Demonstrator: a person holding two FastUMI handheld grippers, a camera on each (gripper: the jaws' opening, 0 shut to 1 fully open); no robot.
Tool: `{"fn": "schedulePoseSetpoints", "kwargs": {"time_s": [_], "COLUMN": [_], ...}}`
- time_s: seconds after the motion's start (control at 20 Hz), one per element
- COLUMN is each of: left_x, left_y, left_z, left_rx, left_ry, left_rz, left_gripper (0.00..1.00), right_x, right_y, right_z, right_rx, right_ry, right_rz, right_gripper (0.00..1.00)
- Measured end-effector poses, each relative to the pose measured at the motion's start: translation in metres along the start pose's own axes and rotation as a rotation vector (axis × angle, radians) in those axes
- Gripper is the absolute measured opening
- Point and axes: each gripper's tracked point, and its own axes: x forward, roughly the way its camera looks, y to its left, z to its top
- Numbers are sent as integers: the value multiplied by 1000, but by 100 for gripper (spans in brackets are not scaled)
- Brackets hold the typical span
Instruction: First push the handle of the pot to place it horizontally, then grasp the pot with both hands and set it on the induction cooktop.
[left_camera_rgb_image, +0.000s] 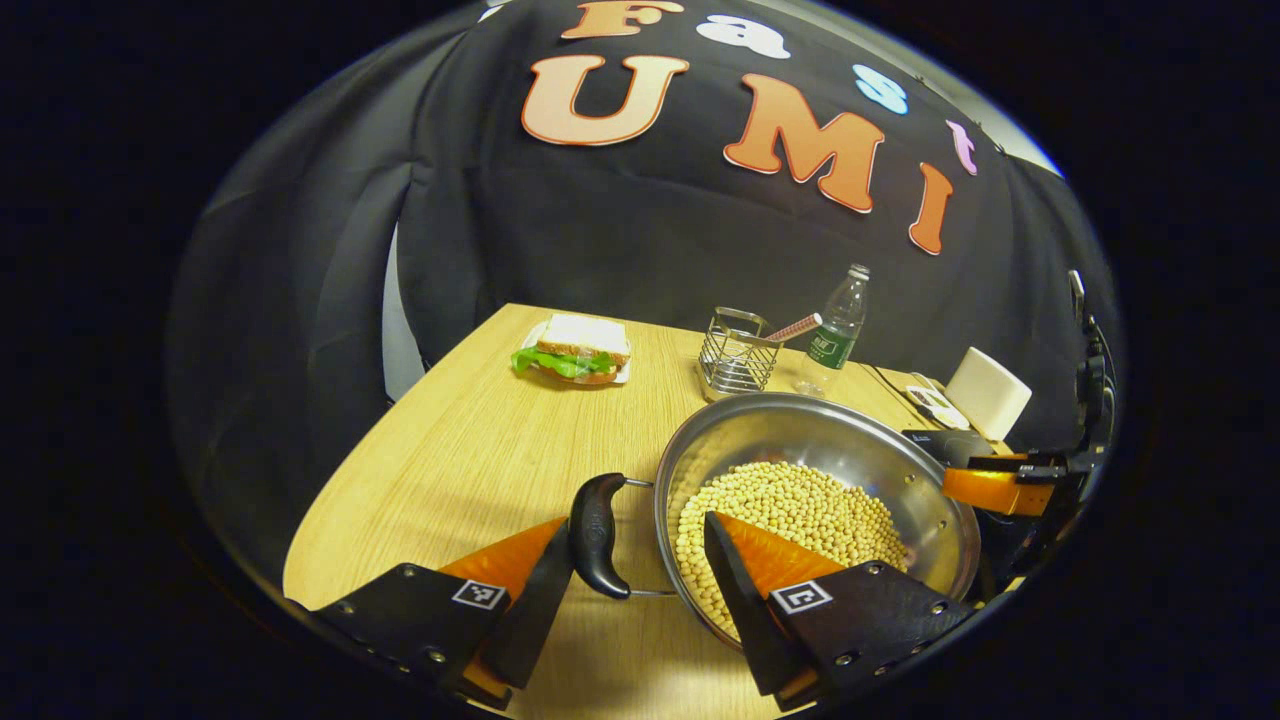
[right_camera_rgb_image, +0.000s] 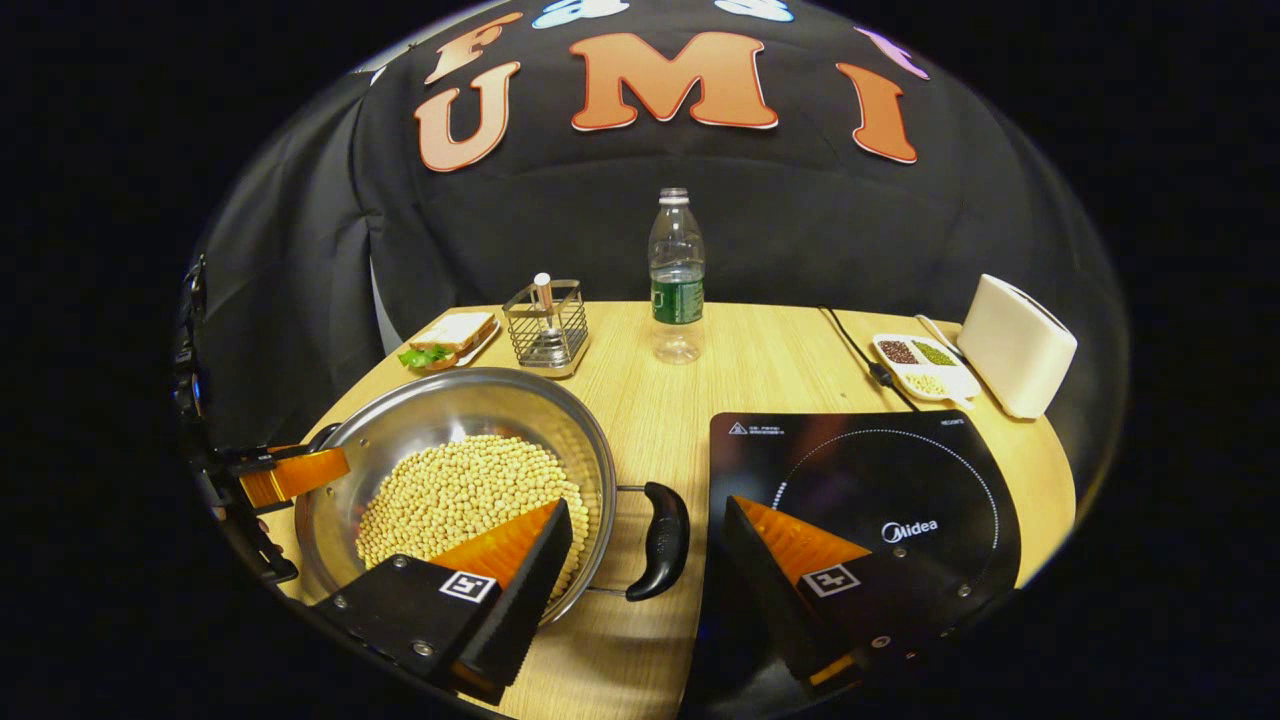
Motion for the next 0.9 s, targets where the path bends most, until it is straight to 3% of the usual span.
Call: {"fn": "schedulePoseSetpoints", "kwargs": {"time_s": [0.15,0.25,0.3,0.35,0.55,0.6,0.9], "left_x": [2,3,0,-5,-20,-24,-58], "left_y": [5,1,2,3,-4,-7,-40], "left_z": [-1,0,-1,-3,5,8,39], "left_rx": [-11,-15,-15,-15,-61,-56,0], "left_ry": [16,20,25,35,17,2,-69], "left_rz": [18,18,30,43,64,70,83], "left_gripper": [80,59,57,51,51,50,50], "right_x": [7,9,10,10,10,5,-47], "right_y": [8,3,3,3,3,1,-21], "right_z": [-16,-15,-14,-13,-5,0,30], "right_rx": [17,23,40,56,88,90,95], "right_ry": [62,66,64,70,71,55,-43], "right_rz": [27,13,9,4,12,16,19], "right_gripper": [88,80,70,67,48,52,52]}}
